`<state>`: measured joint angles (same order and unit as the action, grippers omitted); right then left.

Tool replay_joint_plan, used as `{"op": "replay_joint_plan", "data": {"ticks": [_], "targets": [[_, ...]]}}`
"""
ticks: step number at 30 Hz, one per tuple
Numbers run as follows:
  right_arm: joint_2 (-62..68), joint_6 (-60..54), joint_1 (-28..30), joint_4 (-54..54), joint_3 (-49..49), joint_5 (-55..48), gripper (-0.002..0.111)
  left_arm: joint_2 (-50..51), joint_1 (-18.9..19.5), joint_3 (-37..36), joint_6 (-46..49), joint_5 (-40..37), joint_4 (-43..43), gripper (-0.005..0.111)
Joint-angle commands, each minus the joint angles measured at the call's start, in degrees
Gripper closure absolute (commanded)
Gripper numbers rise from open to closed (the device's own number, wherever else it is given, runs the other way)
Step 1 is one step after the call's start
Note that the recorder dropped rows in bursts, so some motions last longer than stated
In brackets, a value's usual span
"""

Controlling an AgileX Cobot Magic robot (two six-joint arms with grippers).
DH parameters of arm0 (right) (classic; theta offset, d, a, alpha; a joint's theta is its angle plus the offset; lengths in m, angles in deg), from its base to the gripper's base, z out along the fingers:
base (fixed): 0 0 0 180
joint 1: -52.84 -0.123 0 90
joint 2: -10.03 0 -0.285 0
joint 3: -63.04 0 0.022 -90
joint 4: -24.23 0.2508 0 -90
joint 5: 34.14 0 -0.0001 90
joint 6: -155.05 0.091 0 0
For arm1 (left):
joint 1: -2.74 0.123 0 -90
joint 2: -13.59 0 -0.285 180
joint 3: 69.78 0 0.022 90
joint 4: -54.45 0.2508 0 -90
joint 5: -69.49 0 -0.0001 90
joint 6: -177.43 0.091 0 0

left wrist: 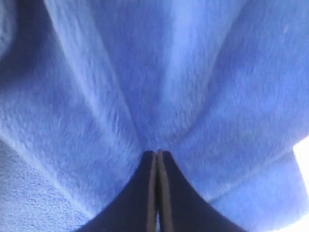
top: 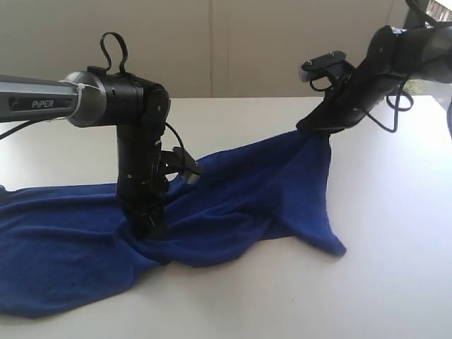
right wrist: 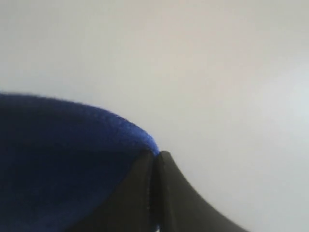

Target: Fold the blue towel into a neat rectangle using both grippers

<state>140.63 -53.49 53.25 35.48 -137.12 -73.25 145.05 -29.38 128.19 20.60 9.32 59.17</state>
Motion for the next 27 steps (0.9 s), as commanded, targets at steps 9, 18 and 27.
{"op": "replay_joint_plan", "data": {"ticks": [9, 18, 27], "targets": [[10.78, 0.24, 0.3, -10.88, -7.27, 15.45, 0.108, -0.7, 0.03, -0.48, -0.28, -2.93, -0.8, 0.107], [13.23, 0.87, 0.3, -9.67, -7.27, 21.62, 0.077, -0.7, 0.03, -0.48, -0.51, -1.06, -1.03, 0.107], [8.49, 2.3, 0.3, -9.64, -7.27, 13.9, 0.031, -0.7, 0.03, -0.48, -0.73, 1.26, -3.1, 0.107]]}}
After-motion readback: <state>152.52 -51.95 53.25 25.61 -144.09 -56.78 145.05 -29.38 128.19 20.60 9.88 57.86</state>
